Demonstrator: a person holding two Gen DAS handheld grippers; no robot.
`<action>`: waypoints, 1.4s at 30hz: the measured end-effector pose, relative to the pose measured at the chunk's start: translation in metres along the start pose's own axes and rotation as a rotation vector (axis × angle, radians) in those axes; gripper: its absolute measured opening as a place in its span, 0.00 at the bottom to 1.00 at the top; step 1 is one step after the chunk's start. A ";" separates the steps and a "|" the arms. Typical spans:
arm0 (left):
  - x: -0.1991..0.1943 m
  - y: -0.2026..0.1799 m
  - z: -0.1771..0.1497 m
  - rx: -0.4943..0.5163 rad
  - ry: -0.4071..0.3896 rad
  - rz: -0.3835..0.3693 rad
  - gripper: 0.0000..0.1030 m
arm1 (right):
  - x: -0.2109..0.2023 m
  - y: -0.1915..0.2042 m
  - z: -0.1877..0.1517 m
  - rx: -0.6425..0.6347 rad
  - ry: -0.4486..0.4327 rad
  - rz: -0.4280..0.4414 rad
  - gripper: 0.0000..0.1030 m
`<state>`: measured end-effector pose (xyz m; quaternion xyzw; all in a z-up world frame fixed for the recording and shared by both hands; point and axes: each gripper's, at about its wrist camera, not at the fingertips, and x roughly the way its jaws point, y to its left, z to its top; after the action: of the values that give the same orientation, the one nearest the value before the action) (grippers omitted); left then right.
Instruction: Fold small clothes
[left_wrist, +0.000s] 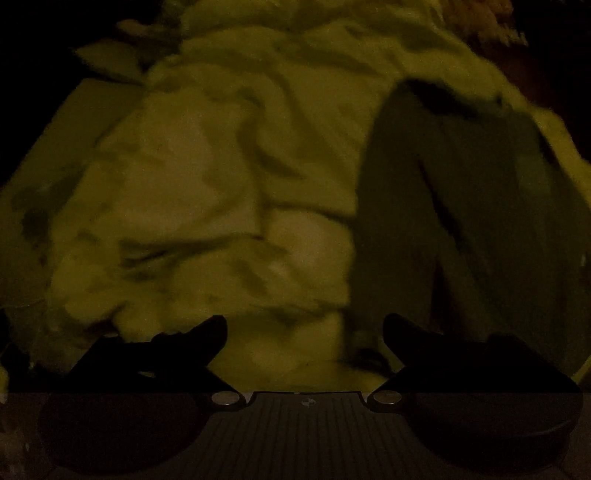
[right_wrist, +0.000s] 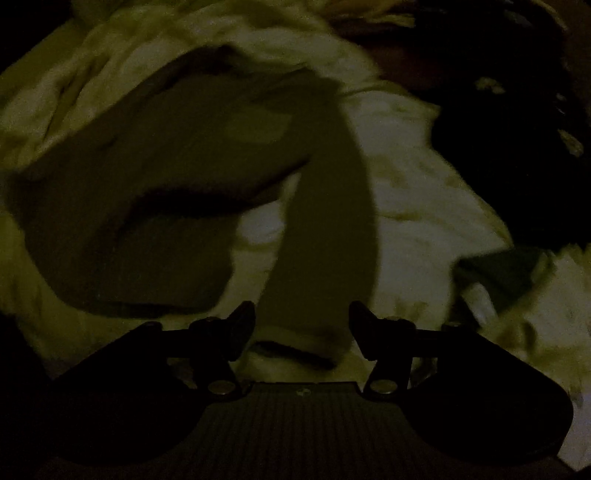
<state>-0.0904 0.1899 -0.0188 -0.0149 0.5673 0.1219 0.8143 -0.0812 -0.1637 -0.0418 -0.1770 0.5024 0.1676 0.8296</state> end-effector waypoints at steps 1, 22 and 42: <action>0.010 -0.004 -0.001 0.008 0.019 0.000 1.00 | 0.005 0.002 0.001 -0.019 0.011 0.002 0.58; -0.032 0.075 0.082 -0.289 -0.210 -0.028 0.72 | -0.042 -0.138 0.068 0.471 -0.084 -0.052 0.08; -0.022 0.117 0.072 -0.396 -0.154 -0.023 1.00 | -0.011 -0.148 0.047 0.715 -0.058 0.047 0.56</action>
<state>-0.0564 0.3113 0.0404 -0.1716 0.4682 0.2226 0.8377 0.0181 -0.2734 0.0067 0.1407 0.5096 0.0052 0.8488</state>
